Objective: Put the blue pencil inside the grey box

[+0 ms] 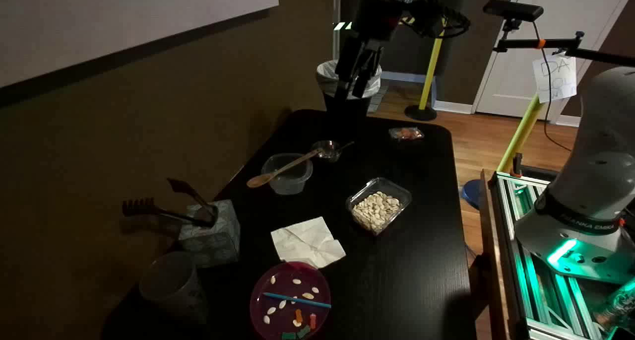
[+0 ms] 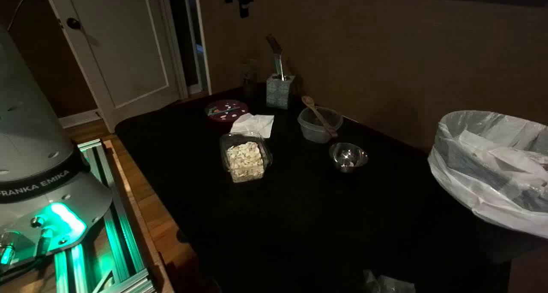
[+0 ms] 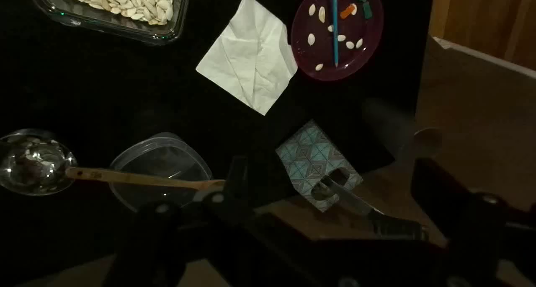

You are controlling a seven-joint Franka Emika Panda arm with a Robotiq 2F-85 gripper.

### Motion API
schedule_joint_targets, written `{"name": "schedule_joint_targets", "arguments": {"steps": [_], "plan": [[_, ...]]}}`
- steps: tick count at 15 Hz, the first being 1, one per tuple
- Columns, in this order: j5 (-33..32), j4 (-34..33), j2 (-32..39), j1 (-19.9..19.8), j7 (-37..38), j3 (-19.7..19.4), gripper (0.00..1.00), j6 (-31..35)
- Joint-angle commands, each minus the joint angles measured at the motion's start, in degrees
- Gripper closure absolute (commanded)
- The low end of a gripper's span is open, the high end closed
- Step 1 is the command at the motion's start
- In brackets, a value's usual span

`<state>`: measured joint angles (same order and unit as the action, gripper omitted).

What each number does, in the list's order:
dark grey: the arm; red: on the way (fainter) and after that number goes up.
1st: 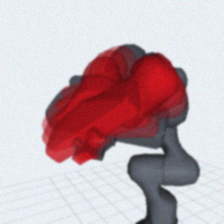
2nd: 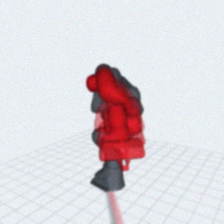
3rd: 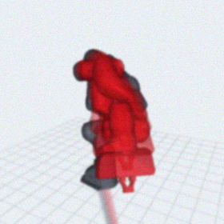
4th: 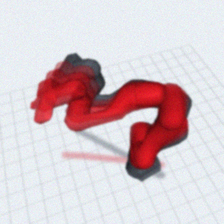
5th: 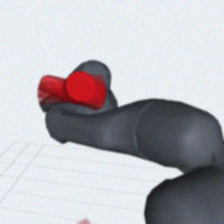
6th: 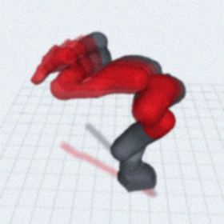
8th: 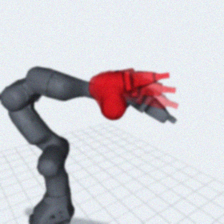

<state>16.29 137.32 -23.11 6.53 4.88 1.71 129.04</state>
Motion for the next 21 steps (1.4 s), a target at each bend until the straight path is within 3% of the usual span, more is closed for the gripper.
{"name": "schedule_joint_targets", "arguments": {"steps": [1, 3, 6, 13, 14, 17, 21], "plan": [[0.2, -0.1, 0.0, -0.5, -0.1, 0.4, 0.00, -0.2], [-2.3, -0.3, 2.9, -0.4, 0.8, 2.2, 0.00, 0.9], [-1.9, -0.7, 6.1, 1.9, -2.4, 3.8, 0.00, -3.0], [-1.4, -0.4, 4.2, 0.7, -1.1, 3.3, 0.00, -0.9], [0.6, -0.7, 5.8, 1.8, -3.7, 2.9, 0.00, 0.4], [-2.5, -2.5, 14.5, 2.9, -3.9, 6.1, 0.00, 4.2], [-1.4, -6.7, 27.6, 4.6, -6.6, 8.0, 0.00, 6.1]]}}
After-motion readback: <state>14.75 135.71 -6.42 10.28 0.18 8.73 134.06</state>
